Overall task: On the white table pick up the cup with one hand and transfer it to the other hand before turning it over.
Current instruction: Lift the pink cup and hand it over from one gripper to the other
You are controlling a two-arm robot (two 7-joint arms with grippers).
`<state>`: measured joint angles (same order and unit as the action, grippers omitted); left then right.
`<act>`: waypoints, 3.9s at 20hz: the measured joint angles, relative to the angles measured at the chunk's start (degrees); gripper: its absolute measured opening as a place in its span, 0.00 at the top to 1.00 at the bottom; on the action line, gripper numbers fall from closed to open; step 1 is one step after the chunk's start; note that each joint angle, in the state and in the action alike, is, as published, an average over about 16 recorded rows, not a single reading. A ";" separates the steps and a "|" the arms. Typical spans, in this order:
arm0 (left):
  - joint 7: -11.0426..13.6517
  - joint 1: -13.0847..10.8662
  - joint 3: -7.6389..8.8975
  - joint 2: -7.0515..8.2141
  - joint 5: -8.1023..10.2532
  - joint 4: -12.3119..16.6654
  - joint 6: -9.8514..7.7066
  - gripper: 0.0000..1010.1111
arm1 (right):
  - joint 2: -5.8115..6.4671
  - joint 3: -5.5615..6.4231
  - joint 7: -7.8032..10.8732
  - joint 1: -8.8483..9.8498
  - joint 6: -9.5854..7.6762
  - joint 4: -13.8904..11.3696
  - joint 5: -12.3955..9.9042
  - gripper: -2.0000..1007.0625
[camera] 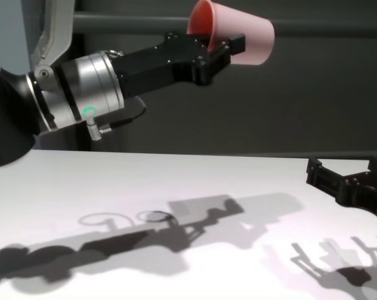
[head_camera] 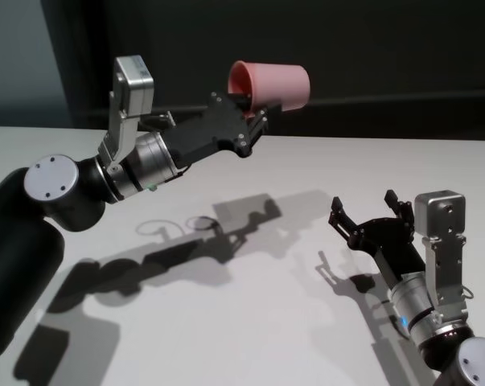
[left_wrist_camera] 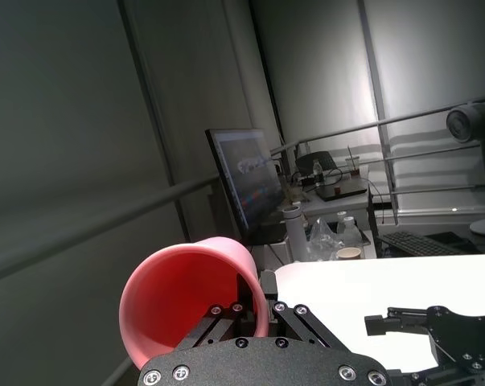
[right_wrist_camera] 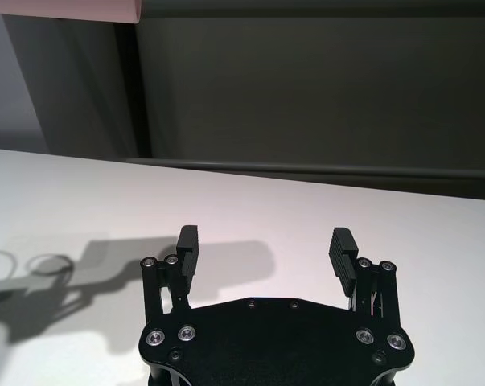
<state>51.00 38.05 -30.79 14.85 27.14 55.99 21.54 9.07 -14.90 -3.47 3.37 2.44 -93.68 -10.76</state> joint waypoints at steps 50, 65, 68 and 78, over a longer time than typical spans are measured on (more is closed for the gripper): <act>8.58 7.74 -2.65 -7.34 5.74 -9.95 -0.69 0.94 | -0.35 1.19 1.38 0.77 0.34 -1.06 -1.51 0.00; 8.62 7.68 -2.62 -7.29 5.72 -9.89 -0.63 0.94 | -2.30 10.72 17.01 5.69 0.06 -6.32 -26.72 0.00; 8.62 7.68 -2.62 -7.29 5.72 -9.89 -0.62 0.94 | -2.72 12.30 20.83 5.94 -1.33 -6.28 -33.96 0.00; 8.62 7.67 -2.61 -7.28 5.73 -9.88 -0.61 0.94 | -4.47 14.39 31.45 3.23 -7.84 -2.54 -54.12 0.01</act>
<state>59.62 45.72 -33.41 7.57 32.87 46.11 20.93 4.59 -0.51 27.98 6.60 -5.40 -96.22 -64.88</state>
